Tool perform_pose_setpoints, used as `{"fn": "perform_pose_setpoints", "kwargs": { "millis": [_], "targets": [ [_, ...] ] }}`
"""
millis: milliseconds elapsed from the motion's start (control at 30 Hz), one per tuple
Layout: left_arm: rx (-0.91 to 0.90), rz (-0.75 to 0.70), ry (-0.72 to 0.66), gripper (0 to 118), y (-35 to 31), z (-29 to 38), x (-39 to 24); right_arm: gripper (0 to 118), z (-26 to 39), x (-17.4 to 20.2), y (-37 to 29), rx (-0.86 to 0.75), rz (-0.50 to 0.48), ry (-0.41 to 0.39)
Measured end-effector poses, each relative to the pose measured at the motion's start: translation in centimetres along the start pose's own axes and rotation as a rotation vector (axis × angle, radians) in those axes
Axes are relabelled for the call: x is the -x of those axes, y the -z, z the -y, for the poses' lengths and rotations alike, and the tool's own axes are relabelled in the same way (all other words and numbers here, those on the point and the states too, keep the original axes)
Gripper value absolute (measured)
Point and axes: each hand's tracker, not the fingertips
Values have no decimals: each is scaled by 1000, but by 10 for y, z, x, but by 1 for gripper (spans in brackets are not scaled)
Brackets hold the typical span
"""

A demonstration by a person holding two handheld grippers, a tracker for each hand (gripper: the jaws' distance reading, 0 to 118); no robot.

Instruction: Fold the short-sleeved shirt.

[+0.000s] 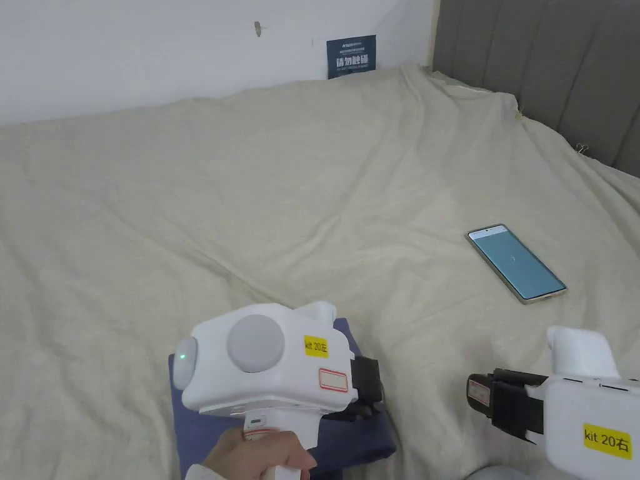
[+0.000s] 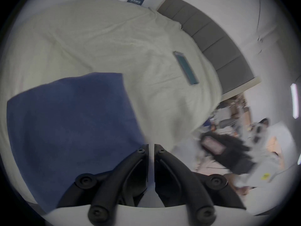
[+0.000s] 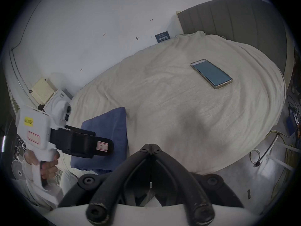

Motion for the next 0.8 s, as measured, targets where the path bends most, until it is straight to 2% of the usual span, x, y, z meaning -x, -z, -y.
{"fn": "perform_pose_setpoints", "kwargs": {
  "millis": [67, 100, 233, 367, 433, 500, 533, 567, 633, 667, 800],
  "targets": [
    [-35, 161, 0, 7, -24, 2, -2, 0, -2, 10, 4, 6, -7, -15],
    [-66, 162, 15, 7, -39, 4, -3, 0, -3, 16, 7, 11, -13, -23],
    [-182, 74, 33, 7, -96, 12, 22, 0, -6, 41, 23, 37, -48, -79],
    [-262, -18, -76, 7, -136, 28, 81, 0, -6, 79, 49, 71, -80, -166],
    [-269, -50, -167, 7, -147, 40, 109, 0, -5, 99, 63, 62, -98, -145],
    [-282, -24, -216, 7, -154, 50, 132, 0, -5, 114, 82, 89, -198, -101],
    [-290, -13, -250, 11, -155, 54, 139, 0, -2, 124, 89, 83, -165, -123],
    [-287, -6, -259, 31, -155, 57, 147, 0, 3, 137, 98, 83, -114, -193],
    [-266, -6, -269, 94, -153, 60, 157, 0, 15, 152, 117, 128, -16, -320],
    [-256, -9, -274, 114, -148, 60, 159, 0, 23, 154, 123, 152, -10, -335],
    [-260, 33, -313, 115, -135, 59, 168, 0, 38, 146, 128, 112, -12, -318]
  ]
}}
